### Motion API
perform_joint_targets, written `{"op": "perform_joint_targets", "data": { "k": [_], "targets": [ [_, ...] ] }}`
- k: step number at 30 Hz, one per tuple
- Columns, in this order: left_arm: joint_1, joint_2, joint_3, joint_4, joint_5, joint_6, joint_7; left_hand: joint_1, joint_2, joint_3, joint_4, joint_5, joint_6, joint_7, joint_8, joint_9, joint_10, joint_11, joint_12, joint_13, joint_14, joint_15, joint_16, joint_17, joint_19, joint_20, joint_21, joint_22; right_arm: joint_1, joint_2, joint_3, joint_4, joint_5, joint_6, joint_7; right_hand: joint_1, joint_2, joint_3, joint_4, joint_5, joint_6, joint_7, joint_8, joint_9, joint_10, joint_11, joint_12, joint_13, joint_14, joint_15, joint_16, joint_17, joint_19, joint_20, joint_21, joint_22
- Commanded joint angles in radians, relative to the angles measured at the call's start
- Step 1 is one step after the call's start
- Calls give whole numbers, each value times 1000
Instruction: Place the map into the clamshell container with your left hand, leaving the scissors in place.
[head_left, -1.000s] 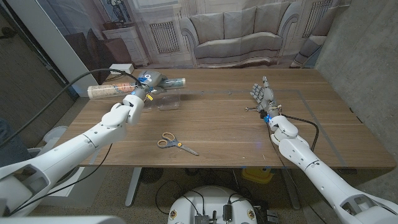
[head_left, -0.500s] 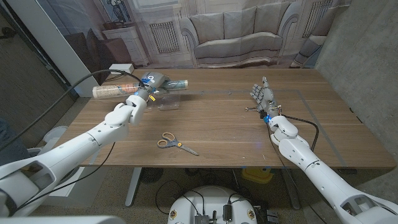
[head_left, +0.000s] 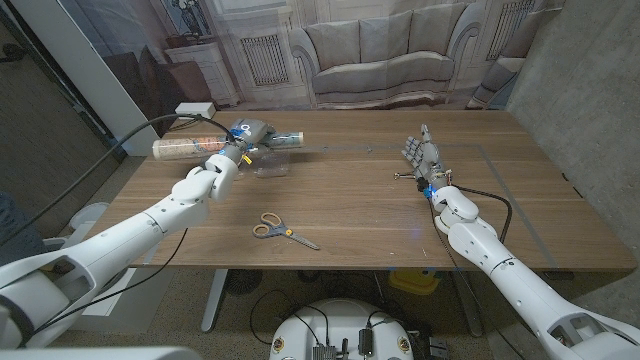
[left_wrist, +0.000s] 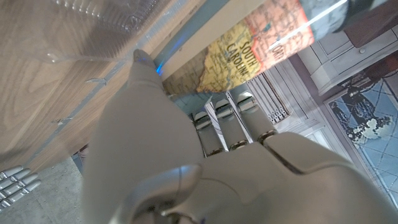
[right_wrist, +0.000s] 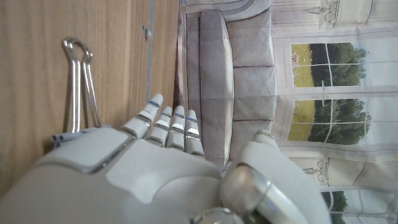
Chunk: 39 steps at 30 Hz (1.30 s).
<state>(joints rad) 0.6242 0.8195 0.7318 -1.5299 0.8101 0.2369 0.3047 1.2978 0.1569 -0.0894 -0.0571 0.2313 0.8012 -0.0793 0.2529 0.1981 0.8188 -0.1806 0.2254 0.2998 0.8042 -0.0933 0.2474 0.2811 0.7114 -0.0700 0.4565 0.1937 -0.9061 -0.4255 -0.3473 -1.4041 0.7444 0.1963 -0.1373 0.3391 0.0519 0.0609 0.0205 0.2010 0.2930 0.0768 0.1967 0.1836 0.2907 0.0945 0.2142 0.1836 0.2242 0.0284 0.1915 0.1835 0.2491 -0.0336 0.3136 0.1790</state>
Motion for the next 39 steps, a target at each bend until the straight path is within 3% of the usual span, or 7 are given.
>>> {"op": "perform_joint_targets", "data": {
  "k": [1,39],
  "targets": [
    [-21,-20,21,43,-12,-16,4,3,-2,-2,6,-6,5,-13,-2,2,-6,0,-5,2,-11,-121,-5,2,-9,-45,3,2,10,10,-3,19,2,2,2,5,2,4,-5,0,3,1,-2,5,4,0,0,5,6,2,0,3,7,0,-4,4],
    [-19,-31,49,22,-2,55,-30,-2,-18,-5,13,-16,-13,-25,-14,3,-26,-6,-21,-4,-39,-119,-20,6,-25,-45,6,0,13,7,5,46,18,6,32,7,4,4,-8,-1,3,-2,-2,5,6,-1,1,5,7,4,0,3,10,1,-14,5]
  ]
}}
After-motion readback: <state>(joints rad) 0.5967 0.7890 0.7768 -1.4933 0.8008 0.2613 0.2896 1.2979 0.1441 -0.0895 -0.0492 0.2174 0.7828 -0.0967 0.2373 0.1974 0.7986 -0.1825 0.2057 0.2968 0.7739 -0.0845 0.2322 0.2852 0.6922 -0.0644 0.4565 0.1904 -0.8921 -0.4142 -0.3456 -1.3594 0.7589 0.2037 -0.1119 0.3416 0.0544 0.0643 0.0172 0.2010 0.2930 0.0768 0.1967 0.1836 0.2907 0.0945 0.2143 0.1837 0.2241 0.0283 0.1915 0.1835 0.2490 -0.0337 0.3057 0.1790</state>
